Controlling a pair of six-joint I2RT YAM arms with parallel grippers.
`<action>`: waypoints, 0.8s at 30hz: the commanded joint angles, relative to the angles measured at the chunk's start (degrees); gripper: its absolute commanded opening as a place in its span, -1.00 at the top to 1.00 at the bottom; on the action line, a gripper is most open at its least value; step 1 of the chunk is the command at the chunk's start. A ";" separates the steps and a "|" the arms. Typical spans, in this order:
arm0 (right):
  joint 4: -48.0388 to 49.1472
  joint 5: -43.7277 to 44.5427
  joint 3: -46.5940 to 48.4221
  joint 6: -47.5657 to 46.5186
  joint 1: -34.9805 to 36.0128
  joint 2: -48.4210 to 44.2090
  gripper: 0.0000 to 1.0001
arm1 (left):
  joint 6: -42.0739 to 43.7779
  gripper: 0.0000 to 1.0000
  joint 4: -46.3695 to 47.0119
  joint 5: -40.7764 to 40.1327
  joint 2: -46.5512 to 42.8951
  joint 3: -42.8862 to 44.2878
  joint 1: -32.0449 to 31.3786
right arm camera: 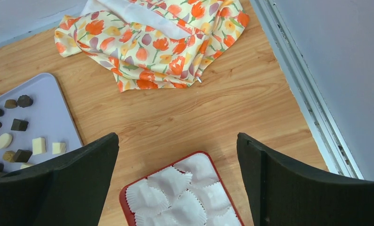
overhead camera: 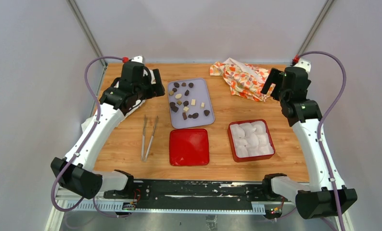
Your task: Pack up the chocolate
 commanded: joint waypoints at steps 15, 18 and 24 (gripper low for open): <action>-8.22 -5.76 -1.52 3.44 0.31 -0.25 -0.95 | 5.26 -1.00 2.86 4.01 -3.20 -0.70 -0.21; -10.58 -12.79 -3.72 5.26 0.61 0.11 -0.94 | 4.01 -1.00 2.90 2.87 -5.24 -3.67 -0.21; -12.42 -24.36 -13.06 7.95 5.41 1.75 -0.87 | 3.82 -1.00 3.53 3.32 -5.59 -5.97 -0.21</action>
